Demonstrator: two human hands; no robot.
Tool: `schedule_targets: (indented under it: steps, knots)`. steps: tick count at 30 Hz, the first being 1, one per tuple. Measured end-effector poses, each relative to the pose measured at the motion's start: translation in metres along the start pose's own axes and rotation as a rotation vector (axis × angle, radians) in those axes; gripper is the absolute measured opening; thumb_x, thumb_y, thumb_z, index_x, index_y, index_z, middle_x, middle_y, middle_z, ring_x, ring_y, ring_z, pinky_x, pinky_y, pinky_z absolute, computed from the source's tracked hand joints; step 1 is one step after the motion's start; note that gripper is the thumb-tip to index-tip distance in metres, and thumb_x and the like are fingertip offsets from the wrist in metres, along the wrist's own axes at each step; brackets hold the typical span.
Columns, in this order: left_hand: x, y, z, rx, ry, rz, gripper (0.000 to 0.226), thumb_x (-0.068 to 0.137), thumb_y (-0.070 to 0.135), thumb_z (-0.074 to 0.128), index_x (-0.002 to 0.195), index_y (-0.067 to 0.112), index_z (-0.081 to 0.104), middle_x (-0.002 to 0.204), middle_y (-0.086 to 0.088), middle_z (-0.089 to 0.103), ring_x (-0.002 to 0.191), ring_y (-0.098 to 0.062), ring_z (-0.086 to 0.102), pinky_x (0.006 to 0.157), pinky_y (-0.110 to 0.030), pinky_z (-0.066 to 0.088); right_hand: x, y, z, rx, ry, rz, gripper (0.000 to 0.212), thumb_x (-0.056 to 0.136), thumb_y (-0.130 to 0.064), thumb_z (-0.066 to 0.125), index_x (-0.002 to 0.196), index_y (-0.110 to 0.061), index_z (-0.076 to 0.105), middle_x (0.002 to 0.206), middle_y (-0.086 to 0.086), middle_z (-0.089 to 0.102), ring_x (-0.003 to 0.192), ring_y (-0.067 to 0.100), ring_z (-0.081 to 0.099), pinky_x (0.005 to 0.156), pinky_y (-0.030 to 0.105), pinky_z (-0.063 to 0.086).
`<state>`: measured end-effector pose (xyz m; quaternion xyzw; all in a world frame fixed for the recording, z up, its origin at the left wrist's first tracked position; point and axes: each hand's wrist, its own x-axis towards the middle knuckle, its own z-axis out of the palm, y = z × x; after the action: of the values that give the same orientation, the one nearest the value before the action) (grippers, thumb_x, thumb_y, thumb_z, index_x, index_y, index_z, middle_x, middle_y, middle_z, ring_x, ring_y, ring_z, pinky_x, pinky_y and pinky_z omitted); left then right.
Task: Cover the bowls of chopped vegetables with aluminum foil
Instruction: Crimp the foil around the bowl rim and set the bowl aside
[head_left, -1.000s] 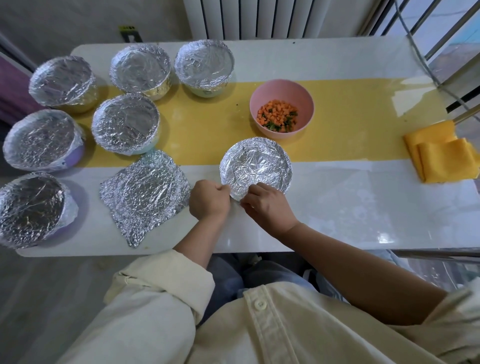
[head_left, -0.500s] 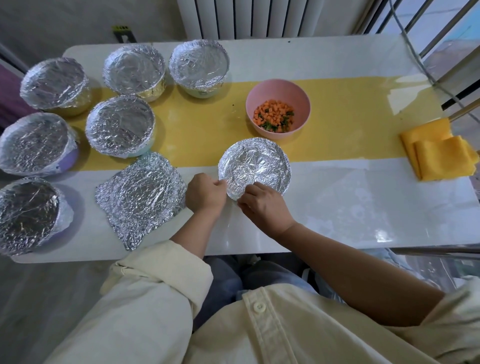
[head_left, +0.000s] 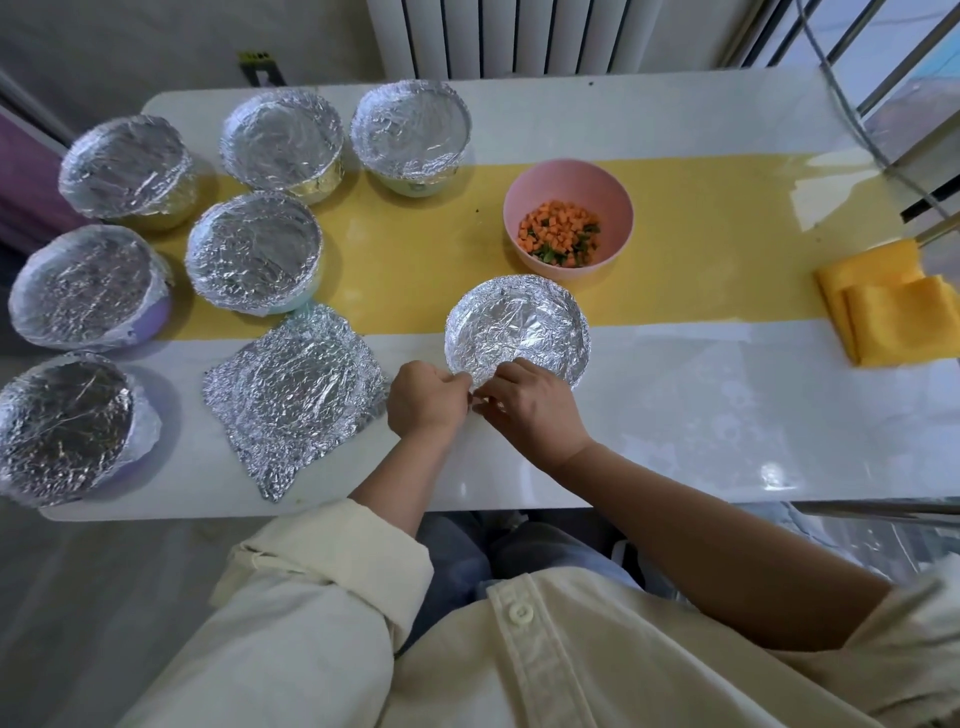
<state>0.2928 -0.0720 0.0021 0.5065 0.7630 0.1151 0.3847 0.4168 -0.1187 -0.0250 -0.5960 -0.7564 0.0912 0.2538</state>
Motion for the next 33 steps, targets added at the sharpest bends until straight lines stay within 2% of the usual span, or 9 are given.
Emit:
schedule_targets:
  steps: [3, 7, 12, 15, 18, 21, 25, 29, 33]
  knots:
    - [0.009, -0.001, -0.003, 0.037, 0.023, -0.006, 0.024, 0.079, 0.029, 0.068, 0.068, 0.009, 0.075, 0.07, -0.007, 0.074, 0.07, -0.027, 0.07, 0.064, -0.027, 0.052, -0.006, 0.005, -0.008, -0.001, -0.036, -0.018, 0.029, 0.061, -0.024, 0.088, 0.076, -0.012, 0.067, 0.072, 0.003, 0.059, 0.065, 0.026, 0.057, 0.054, 0.029, 0.042]
    - [0.019, -0.005, -0.003, -0.009, 0.038, -0.003, 0.023, 0.078, 0.035, 0.071, 0.07, 0.014, 0.076, 0.073, 0.0, 0.075, 0.074, -0.026, 0.072, 0.076, -0.033, 0.058, -0.013, 0.014, -0.013, -0.057, -0.02, -0.013, 0.019, 0.065, -0.012, 0.083, 0.067, -0.014, 0.064, 0.067, 0.002, 0.057, 0.063, 0.026, 0.056, 0.051, 0.029, 0.041]
    - [0.003, -0.013, 0.012, -0.198, 0.008, -0.085, 0.053, 0.07, 0.058, 0.063, 0.06, 0.007, 0.071, 0.06, -0.006, 0.071, 0.064, -0.029, 0.072, 0.073, -0.039, 0.06, -0.008, 0.012, -0.009, -0.04, -0.008, -0.068, 0.015, 0.073, -0.008, 0.068, 0.059, -0.01, 0.062, 0.063, 0.004, 0.054, 0.058, 0.027, 0.054, 0.046, 0.029, 0.041]
    - [-0.006, -0.016, 0.025, -0.334, -0.116, -0.175, 0.041, 0.078, 0.039, 0.067, 0.054, 0.006, 0.069, 0.059, -0.012, 0.071, 0.064, -0.031, 0.073, 0.076, -0.046, 0.061, -0.008, 0.013, -0.007, -0.037, -0.019, -0.087, 0.016, 0.074, -0.007, 0.069, 0.06, -0.009, 0.062, 0.063, 0.005, 0.054, 0.058, 0.027, 0.053, 0.047, 0.029, 0.038]
    - [-0.005, -0.01, 0.03, -0.336, -0.111, -0.171, 0.029, 0.092, 0.014, 0.056, 0.073, -0.004, 0.07, 0.065, -0.015, 0.072, 0.06, -0.031, 0.073, 0.074, -0.046, 0.062, -0.007, 0.014, -0.005, -0.037, -0.033, -0.097, 0.019, 0.079, -0.013, 0.057, 0.061, -0.01, 0.064, 0.064, 0.005, 0.053, 0.059, 0.027, 0.052, 0.046, 0.031, 0.04]
    - [-0.005, -0.006, 0.029, -0.304, -0.101, -0.135, 0.03, 0.094, 0.014, 0.053, 0.079, -0.006, 0.07, 0.066, -0.014, 0.072, 0.06, -0.03, 0.073, 0.075, -0.044, 0.062, -0.005, 0.015, -0.004, -0.039, -0.042, -0.09, 0.022, 0.079, -0.014, 0.053, 0.06, -0.01, 0.064, 0.064, 0.005, 0.052, 0.06, 0.027, 0.053, 0.046, 0.032, 0.039]
    - [-0.008, -0.005, 0.024, -0.327, -0.192, -0.163, 0.025, 0.092, 0.013, 0.054, 0.081, -0.006, 0.067, 0.07, -0.015, 0.07, 0.066, -0.033, 0.073, 0.074, -0.049, 0.062, -0.006, 0.016, -0.005, -0.045, -0.045, -0.099, 0.017, 0.076, -0.008, 0.065, 0.059, -0.009, 0.062, 0.064, 0.005, 0.052, 0.06, 0.027, 0.053, 0.045, 0.033, 0.039]
    - [-0.004, 0.002, 0.019, -0.3, -0.19, -0.153, 0.026, 0.087, 0.007, 0.049, 0.09, -0.013, 0.066, 0.068, -0.017, 0.07, 0.065, -0.033, 0.073, 0.075, -0.049, 0.062, -0.006, 0.014, -0.003, -0.035, -0.048, -0.075, 0.023, 0.081, -0.014, 0.053, 0.062, -0.009, 0.063, 0.065, 0.005, 0.053, 0.061, 0.027, 0.053, 0.045, 0.034, 0.041]
    - [-0.007, 0.007, 0.015, -0.34, -0.277, -0.186, 0.019, 0.09, 0.008, 0.049, 0.084, -0.004, 0.062, 0.072, -0.019, 0.065, 0.059, -0.031, 0.066, 0.068, -0.045, 0.062, -0.006, 0.013, -0.004, -0.033, -0.014, -0.072, 0.026, 0.084, -0.014, 0.051, 0.061, -0.008, 0.062, 0.064, 0.005, 0.052, 0.059, 0.026, 0.052, 0.044, 0.035, 0.041]
